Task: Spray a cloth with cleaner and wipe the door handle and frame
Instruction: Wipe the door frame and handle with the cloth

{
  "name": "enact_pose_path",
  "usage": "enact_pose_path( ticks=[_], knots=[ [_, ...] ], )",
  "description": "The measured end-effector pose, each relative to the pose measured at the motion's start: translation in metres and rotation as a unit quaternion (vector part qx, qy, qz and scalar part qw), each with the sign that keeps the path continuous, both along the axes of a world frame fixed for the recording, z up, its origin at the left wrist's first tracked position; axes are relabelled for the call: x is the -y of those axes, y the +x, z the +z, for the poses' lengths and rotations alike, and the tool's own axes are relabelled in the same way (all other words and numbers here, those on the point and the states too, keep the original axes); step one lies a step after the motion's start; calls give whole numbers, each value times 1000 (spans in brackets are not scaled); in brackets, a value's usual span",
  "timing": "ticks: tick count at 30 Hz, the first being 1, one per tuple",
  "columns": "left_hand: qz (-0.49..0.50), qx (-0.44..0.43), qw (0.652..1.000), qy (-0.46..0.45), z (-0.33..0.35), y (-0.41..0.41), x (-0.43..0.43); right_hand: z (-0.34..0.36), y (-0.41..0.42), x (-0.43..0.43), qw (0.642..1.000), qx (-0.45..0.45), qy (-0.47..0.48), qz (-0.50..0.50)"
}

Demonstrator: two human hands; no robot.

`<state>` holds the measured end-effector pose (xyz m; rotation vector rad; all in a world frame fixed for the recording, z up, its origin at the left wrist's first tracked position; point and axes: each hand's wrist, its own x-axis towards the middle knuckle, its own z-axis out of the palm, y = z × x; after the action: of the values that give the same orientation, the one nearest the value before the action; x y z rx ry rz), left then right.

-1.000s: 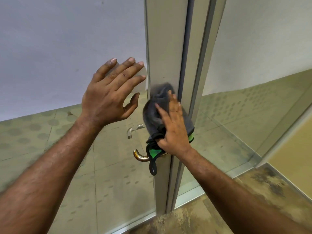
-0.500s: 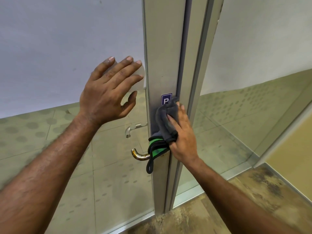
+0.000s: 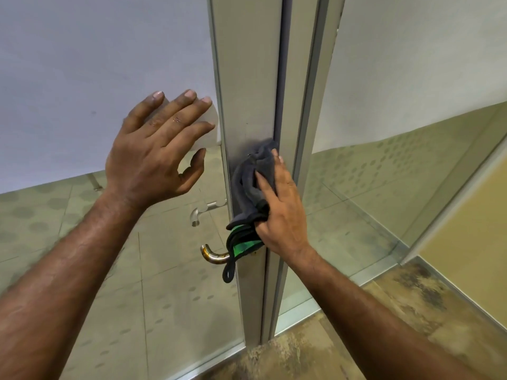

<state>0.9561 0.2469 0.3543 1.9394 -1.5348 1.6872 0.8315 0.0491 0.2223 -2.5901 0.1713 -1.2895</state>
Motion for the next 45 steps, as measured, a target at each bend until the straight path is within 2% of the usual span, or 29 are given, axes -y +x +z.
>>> enact_pose_path(
  ticks=[7, 14, 20, 24, 30, 34, 38, 41, 45],
  knots=[
    [1, 2, 1000, 8, 0, -1, 0, 36, 12, -18, 993, 68, 97, 21],
    [-24, -22, 999, 11, 0, 0, -2, 75, 16, -11, 989, 98, 65, 95],
    [-63, -56, 996, 4, 0, 1, -3, 59, 5, -4, 976, -16, -76, 202],
    [-61, -53, 997, 12, 2, 1, -4, 34, -7, 6, 962, -115, -127, 211],
    [-49, -48, 998, 13, 3, -2, -3, -1, -31, 27, 961, -187, -102, 176],
    [-49, -45, 998, 7, 4, -4, -2, -20, -43, 34, 983, -131, -2, 126],
    [-45, -42, 998, 6, 4, -4, -2, -3, -30, 13, 985, -91, 70, 126],
    [-45, -50, 998, 4, 2, -2, -2, 9, -19, 4, 980, -108, 40, 161],
    [-42, -55, 997, -17, -15, -4, 0, 5, -21, 13, 956, -194, -54, 213]
  ],
)
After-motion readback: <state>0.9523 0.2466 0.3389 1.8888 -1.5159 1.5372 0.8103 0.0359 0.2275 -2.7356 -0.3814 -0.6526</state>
